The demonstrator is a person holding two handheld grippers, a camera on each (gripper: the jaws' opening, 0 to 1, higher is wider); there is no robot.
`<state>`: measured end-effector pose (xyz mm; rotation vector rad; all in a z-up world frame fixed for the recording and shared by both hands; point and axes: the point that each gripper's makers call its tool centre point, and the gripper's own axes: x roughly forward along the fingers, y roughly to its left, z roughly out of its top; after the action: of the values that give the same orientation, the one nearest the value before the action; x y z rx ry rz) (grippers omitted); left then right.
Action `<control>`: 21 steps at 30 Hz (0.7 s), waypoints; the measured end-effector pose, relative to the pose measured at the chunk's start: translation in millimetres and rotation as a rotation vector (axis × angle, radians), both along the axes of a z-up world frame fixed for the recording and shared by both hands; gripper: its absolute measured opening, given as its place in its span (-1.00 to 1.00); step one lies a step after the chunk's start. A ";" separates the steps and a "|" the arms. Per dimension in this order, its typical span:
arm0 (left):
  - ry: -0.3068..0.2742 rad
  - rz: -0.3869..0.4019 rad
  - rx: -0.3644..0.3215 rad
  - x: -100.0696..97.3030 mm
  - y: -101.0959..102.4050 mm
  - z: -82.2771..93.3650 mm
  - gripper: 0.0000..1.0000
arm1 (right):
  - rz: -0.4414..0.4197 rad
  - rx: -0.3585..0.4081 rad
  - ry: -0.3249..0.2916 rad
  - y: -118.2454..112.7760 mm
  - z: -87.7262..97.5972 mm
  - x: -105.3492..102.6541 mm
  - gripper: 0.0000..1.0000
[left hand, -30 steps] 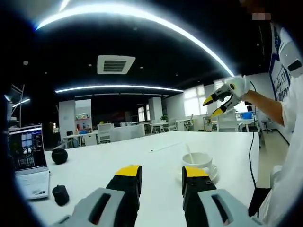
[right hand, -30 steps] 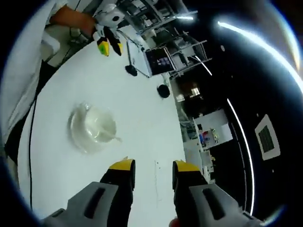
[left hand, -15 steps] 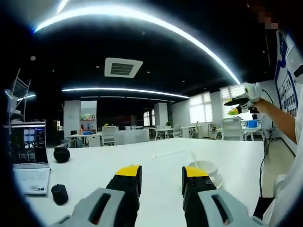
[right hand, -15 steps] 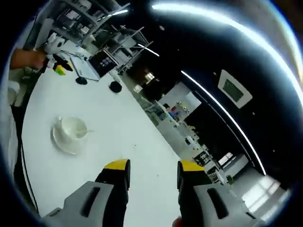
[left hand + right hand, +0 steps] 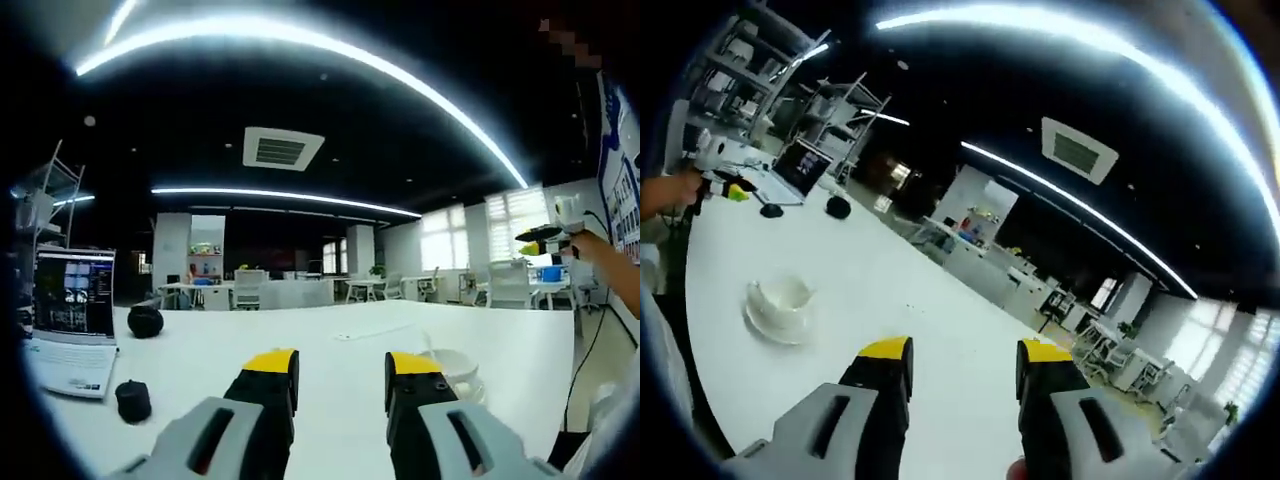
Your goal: Tidy tabletop coffee trays, cups and spoons，present forward
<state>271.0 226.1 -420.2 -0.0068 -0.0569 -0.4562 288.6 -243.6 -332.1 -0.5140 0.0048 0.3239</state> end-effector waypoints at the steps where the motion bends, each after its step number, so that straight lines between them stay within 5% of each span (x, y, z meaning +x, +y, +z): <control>1: 0.001 0.007 -0.011 0.8 2.0 0.4 -0.28 | -0.002 0.042 0.003 -1.9 -5.7 0.5 -0.16; 12: -0.016 0.124 0.012 7.7 17.2 -6.7 -0.28 | -0.068 0.319 -0.078 -34.8 -21.7 8.6 -0.18; 21: -0.020 0.196 0.009 13.8 25.7 -8.6 -0.28 | -0.121 0.340 -0.041 -47.0 -58.1 23.6 -0.18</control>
<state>284.8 251.8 -428.8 0.0123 -0.0746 -0.2607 312.3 -290.6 -390.2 -0.1822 -0.0578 0.1903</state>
